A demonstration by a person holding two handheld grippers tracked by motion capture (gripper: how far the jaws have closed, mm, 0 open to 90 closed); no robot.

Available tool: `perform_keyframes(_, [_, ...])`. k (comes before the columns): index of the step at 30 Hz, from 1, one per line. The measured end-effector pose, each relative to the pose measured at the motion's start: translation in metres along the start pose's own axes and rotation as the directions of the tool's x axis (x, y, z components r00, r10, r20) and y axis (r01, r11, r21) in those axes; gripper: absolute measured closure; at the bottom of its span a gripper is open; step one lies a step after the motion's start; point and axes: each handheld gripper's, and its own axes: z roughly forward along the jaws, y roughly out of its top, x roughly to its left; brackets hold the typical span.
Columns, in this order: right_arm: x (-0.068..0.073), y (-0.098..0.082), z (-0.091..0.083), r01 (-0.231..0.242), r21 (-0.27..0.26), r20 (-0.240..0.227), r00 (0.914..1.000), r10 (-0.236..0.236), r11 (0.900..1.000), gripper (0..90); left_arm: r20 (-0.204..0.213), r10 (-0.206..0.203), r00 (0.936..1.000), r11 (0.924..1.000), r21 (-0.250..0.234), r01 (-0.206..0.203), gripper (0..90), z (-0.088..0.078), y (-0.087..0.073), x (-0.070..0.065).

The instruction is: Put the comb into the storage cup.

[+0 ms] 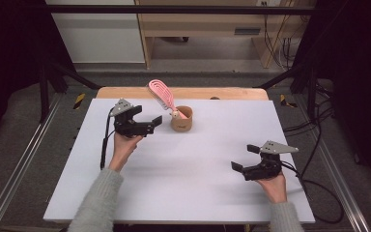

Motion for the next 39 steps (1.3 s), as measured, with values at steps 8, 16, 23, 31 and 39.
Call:
perform_keyframes(8, [0.0,0.0,0.0,-0.002,-0.003,0.0,1.0,0.002,1.0,0.0,0.035,0.035,0.9988,0.9991,0.022,-0.036,1.1,-0.022,-0.01,-0.002])
perform_keyframes(16, [0.0,0.0,0.0,0.0,-0.004,-0.002,1.0,0.0,1.0,0.0,0.062,0.049,0.9969,0.998,0.036,-0.052,1.1,-0.039,-0.027,-0.003])
perform_keyframes(23, [0.0,0.0,0.0,0.002,-0.005,-0.003,1.0,-0.002,1.0,0.0,0.072,0.067,0.9952,0.9961,0.052,-0.071,1.2,-0.054,-0.043,-0.003])
perform_keyframes(31, [0.0,0.0,0.0,0.005,-0.01,-0.003,1.0,-0.005,1.0,0.0,0.057,0.064,0.9964,0.9931,0.094,-0.069,1.2,-0.067,-0.06,0.003])
perform_keyframes(39, [0.001,-0.001,0.0,0.007,-0.008,-0.007,0.9999,-0.007,1.0,0.0,0.029,0.049,0.9984,0.9924,0.112,-0.052,1.2,-0.085,-0.075,0.011])
